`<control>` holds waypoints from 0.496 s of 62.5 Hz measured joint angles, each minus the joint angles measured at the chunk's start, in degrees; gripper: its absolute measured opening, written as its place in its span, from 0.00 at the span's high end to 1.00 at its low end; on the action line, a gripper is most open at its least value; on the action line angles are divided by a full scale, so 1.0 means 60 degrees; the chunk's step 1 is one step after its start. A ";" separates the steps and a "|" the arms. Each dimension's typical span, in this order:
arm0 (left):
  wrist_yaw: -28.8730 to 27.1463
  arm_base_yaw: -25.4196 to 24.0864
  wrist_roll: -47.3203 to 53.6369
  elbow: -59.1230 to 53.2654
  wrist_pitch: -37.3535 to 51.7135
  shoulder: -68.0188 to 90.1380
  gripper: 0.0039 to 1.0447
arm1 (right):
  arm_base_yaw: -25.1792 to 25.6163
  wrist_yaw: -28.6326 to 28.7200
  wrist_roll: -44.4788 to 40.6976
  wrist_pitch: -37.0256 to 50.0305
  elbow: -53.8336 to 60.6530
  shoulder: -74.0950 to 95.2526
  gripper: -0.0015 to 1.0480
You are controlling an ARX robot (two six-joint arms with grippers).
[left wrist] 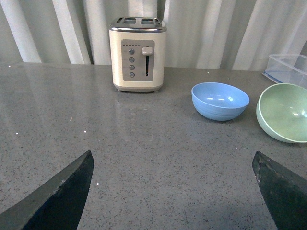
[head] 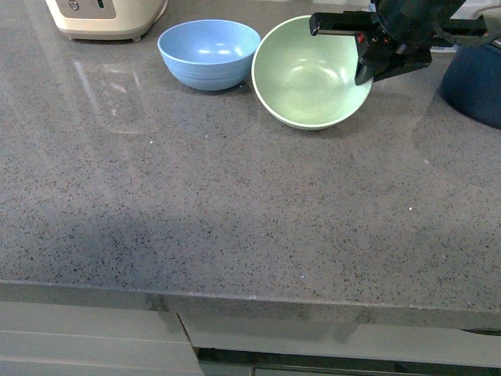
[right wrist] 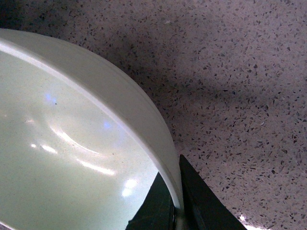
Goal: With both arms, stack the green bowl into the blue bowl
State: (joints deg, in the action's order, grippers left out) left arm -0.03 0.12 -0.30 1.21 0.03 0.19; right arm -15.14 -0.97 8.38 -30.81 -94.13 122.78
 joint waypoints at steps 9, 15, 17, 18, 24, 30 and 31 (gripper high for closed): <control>0.0000 0.0000 0.0000 0.0000 0.0000 0.0000 0.06 | 0.0036 -0.0040 -0.0117 -0.0240 -0.0270 0.0000 0.99; -0.0004 0.0000 0.0000 0.0000 0.0000 0.0000 0.06 | 0.0036 -0.0018 -0.0193 -0.0364 -0.0612 0.0022 0.99; 0.0000 0.0000 0.0000 0.0004 0.0000 0.0000 0.06 | 0.0036 0.0000 -0.0229 -0.0444 -0.0838 0.0051 0.99; 0.0000 0.0000 0.0000 0.0000 0.0000 0.0000 0.06 | 0.0036 0.0007 -0.0251 -0.0503 -0.0969 0.0073 0.99; 0.0000 0.0000 0.0000 0.0000 0.0000 0.0000 0.06 | -0.0004 0.0109 -0.0317 -0.0812 -0.1741 0.0197 0.99; 0.0000 0.0000 0.0000 0.0000 0.0000 0.0000 0.06 | -0.0106 0.0186 -0.0404 -0.1177 -0.2626 0.0514 0.99; 0.0000 0.0000 0.0000 0.0004 0.0000 0.0000 0.06 | -0.0127 0.0193 -0.0412 -0.1239 -0.2772 0.0576 0.99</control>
State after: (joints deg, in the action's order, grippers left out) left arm -0.03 0.12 -0.30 1.23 0.03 0.19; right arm -15.90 0.19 5.91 -38.24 -110.76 126.23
